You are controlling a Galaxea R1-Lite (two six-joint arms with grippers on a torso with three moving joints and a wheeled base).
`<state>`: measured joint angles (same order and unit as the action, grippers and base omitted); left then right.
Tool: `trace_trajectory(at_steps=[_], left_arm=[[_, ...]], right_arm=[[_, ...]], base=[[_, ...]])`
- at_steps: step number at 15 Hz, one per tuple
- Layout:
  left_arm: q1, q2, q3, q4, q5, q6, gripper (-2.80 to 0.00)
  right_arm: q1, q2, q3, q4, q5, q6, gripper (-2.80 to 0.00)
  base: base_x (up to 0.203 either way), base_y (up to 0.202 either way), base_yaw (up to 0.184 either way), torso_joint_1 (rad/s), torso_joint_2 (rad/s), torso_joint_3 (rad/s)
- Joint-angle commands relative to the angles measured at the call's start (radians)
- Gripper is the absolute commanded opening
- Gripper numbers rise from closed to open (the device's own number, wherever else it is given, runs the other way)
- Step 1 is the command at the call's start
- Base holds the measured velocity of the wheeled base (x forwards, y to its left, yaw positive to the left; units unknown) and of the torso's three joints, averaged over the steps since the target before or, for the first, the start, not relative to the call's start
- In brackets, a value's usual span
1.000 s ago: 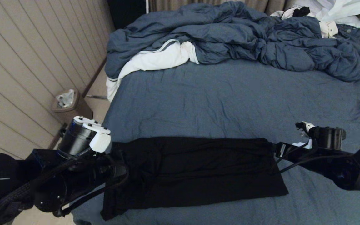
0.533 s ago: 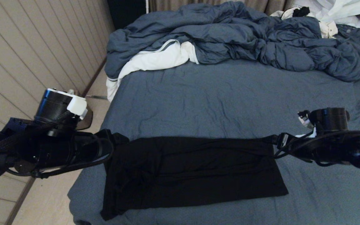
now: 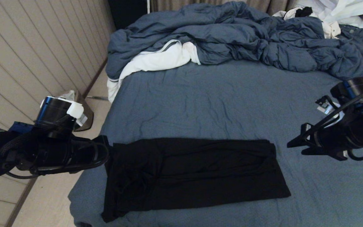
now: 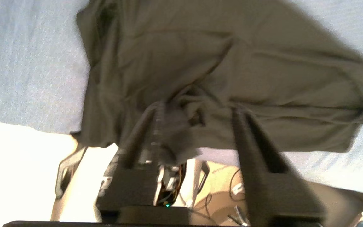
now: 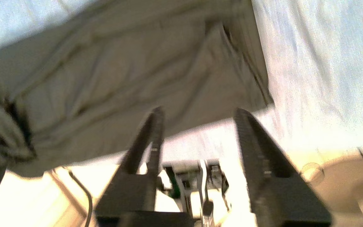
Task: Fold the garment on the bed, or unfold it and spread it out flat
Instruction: Fold the black T-shirt
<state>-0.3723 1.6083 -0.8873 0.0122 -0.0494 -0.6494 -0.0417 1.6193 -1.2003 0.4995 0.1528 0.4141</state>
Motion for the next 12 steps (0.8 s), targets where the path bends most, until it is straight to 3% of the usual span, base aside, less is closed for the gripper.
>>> trace_trajectory(at_steps=[1, 3, 12], left_arm=[[0.011, -0.001, 0.034, -0.016, -0.022, -0.004, -2.80], [0.010, -0.010, 0.050, -0.028, -0.047, -0.004, -2.80], [0.010, 0.063, 0.061, -0.032, -0.047, -0.007, -2.80]], right_arm=[[0.003, -0.059, -0.025, 0.086, 0.002, 0.005, -2.80], [0.016, -0.082, -0.020, 0.093, 0.000, 0.009, -2.80], [0.025, 0.020, -0.002, 0.099, -0.027, -0.001, -2.80]], base=[[0.000, 0.000, 0.000, 0.000, 0.00, 0.000], [0.000, 0.000, 0.000, 0.000, 0.00, 0.000], [0.000, 0.000, 0.000, 0.000, 0.00, 0.000]])
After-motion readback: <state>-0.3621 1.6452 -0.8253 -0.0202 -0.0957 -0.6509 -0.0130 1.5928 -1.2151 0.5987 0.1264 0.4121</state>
